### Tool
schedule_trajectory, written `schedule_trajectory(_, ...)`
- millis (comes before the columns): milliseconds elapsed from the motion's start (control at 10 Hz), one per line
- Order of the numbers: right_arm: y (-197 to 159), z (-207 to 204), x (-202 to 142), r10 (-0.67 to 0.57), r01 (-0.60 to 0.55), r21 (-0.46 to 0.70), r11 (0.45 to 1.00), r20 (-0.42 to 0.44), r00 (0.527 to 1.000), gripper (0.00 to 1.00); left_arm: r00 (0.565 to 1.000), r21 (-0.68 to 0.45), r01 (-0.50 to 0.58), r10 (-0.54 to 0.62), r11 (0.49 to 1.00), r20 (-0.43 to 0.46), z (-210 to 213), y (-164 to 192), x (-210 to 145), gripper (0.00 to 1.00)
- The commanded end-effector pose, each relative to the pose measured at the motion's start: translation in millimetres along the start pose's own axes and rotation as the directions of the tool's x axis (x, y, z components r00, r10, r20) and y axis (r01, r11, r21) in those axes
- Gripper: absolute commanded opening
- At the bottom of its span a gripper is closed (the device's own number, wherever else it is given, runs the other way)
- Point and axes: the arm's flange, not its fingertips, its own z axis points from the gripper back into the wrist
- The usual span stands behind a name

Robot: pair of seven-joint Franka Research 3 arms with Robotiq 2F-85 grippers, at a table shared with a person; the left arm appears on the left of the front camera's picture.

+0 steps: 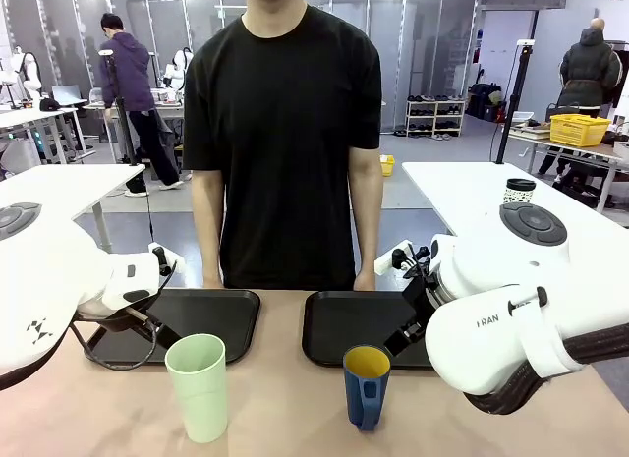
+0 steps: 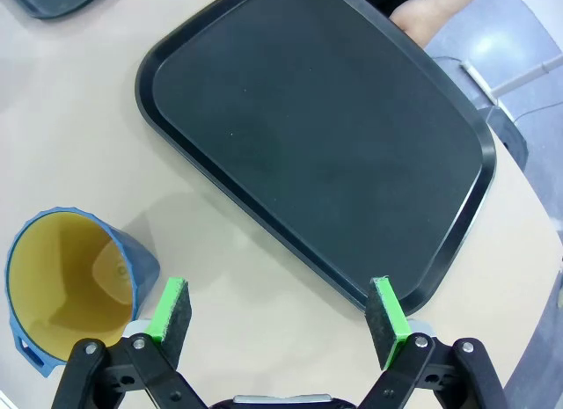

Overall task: Sort and store the cups by type.
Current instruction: Pick up the Reusable plastic cup.

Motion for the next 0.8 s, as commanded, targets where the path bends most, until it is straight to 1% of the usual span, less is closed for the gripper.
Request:
schedule_trajectory(0,-0.1,0.0,0.0,-0.003,0.003,0.000,1.000,0.000,1.000,1.00,1.000,0.000,-0.001,0.001,1.000,0.000,0.0,0.2,0.0,1.00)
schedule_trajectory(700,0.0,0.0,0.0,0.000,0.000,0.000,1.000,0.000,1.000,1.00,1.000,0.000,0.000,0.000,1.000,0.000,0.0,0.0,0.0,1.00)
